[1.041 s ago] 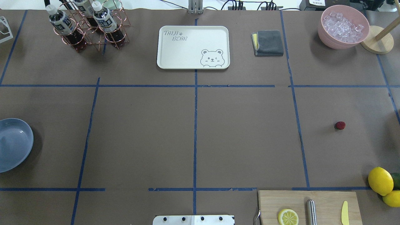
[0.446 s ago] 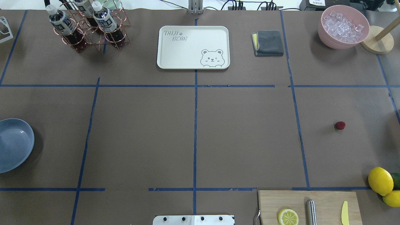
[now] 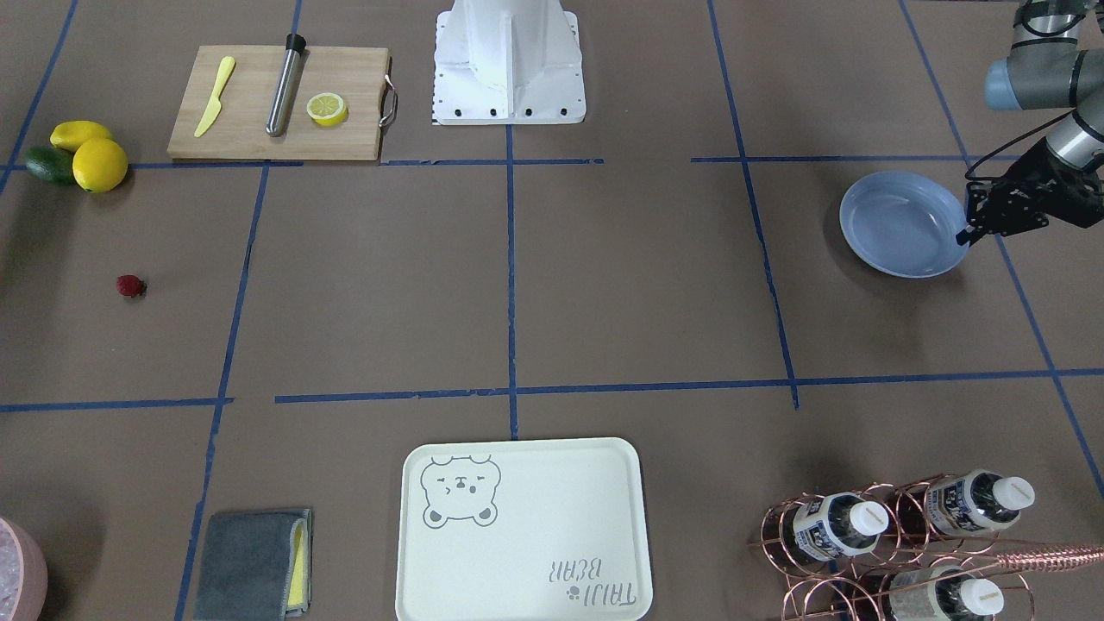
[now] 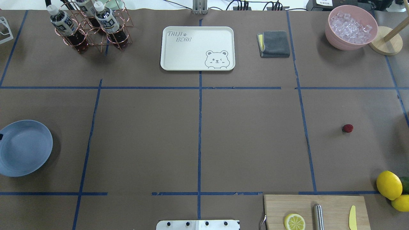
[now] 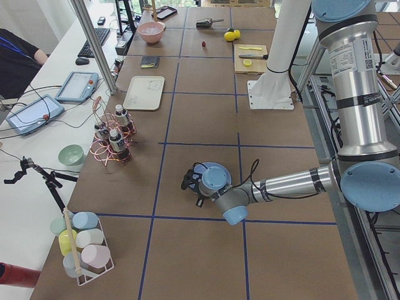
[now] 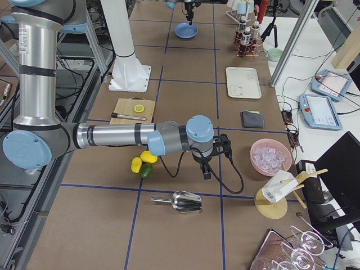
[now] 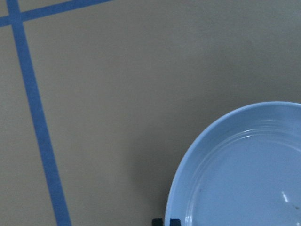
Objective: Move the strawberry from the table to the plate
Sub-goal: 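Grasp the rim of the light blue plate with the left gripper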
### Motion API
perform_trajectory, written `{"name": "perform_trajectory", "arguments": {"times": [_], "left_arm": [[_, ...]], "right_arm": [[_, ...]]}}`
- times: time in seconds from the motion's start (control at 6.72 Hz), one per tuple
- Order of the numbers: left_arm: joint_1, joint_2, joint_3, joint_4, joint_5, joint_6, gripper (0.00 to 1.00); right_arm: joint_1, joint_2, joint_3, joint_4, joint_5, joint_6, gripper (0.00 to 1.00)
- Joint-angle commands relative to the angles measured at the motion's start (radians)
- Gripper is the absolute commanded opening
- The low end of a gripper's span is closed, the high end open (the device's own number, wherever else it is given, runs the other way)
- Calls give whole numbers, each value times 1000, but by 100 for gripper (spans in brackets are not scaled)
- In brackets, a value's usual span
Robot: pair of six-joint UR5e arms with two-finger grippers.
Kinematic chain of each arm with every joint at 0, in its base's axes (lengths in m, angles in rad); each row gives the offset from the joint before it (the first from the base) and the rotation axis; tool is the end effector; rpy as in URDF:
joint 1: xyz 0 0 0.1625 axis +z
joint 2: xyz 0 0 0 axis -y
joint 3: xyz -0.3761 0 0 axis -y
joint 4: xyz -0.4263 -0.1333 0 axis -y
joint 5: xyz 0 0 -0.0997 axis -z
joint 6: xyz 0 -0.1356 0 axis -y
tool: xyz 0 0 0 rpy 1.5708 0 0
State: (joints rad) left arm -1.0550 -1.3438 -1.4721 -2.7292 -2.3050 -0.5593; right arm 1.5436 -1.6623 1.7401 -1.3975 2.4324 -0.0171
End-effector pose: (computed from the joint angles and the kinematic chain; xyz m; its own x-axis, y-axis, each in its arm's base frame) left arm 0.1904 -0.4218 0.6593 0.5163 0.3652 -0.7746 -0.0684 0.9192 0.3878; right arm 0.0165 -0.5098 0.5647 0.6453 -0.2227 0.7307 0.0374 0.9646 0.2610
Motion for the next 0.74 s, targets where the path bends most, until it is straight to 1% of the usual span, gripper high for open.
{"name": "perform_trajectory", "arguments": {"times": [0.0, 0.15, 0.3, 0.45, 0.6], "left_arm": [[-2, -53, -232, 287, -44, -52, 0], [0, -134, -272, 354, -33, -132, 0], [62, -250, -269, 356, 2, -277, 0], [187, -378, -248, 362, 63, -460, 0], [334, -522, -191, 376, 164, -613, 0]], "right_arm": [[1, -2, -1, 0, 1, 0, 100], [1, -5, -1, 0, 1, 0, 100], [1, -7, 1, 0, -1, 0, 100], [1, -7, 2, 0, 1, -1, 100], [1, -7, -4, 0, 1, 0, 100]]}}
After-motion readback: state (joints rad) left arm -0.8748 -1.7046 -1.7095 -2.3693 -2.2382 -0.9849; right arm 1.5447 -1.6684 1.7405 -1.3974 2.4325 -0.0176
